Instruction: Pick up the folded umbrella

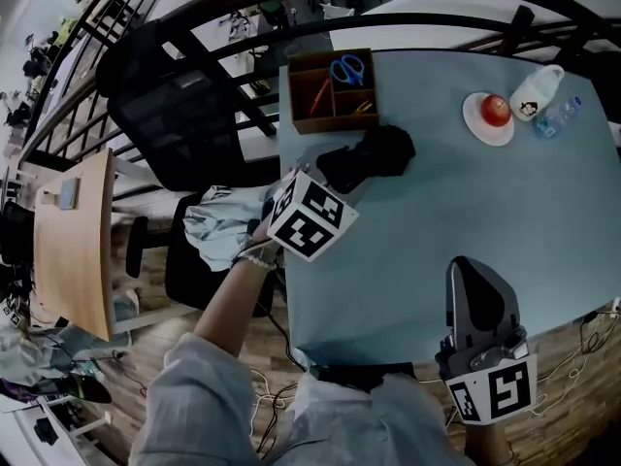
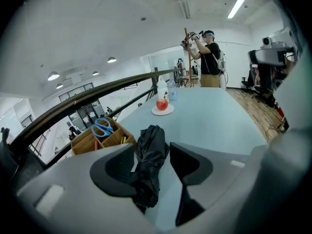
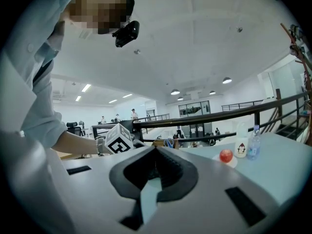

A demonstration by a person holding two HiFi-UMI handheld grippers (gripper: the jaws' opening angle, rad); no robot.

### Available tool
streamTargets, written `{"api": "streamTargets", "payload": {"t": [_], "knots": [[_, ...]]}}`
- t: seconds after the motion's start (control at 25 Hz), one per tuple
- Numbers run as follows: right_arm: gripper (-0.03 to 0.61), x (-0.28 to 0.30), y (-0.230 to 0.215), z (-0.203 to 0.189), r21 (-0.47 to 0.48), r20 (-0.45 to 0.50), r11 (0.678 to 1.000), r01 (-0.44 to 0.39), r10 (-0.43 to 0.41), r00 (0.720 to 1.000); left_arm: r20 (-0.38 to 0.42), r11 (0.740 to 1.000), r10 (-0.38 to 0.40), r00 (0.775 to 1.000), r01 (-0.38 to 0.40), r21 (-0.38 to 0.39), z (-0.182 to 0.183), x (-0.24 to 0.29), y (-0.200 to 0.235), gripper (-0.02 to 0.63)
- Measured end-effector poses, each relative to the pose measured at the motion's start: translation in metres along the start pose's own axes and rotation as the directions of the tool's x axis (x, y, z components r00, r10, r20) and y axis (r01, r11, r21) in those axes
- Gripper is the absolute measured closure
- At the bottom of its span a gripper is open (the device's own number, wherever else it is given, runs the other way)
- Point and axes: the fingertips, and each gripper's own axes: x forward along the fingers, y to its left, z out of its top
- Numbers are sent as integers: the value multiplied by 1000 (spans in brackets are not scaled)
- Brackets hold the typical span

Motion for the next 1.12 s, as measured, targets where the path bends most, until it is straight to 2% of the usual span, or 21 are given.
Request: {"api": "streamTargets", "payload": {"t": [0.2, 0.4, 0.56, 0.76, 1.12], "knots": [[580, 8, -6, -8, 9, -24, 1000, 20, -20, 1000, -75, 998, -48, 996, 52, 40, -21, 29, 5, 372], [580, 14, -7, -16, 23, -46, 999, 28, -27, 999, -161, 989, -117, 980, 130, 77, -38, 51, 8, 362], [580, 19, -10, -21, 33, -58, 999, 35, -33, 998, -232, 977, -158, 960, 185, 101, -54, 70, 8, 360], [580, 22, -13, -26, 41, -69, 998, 49, -46, 997, -306, 962, -225, 925, 261, 80, -73, 84, 4, 362], [580, 30, -10, -35, 63, -82, 997, 48, -42, 996, -393, 940, -277, 877, 332, 77, -89, 100, 4, 357]]}}
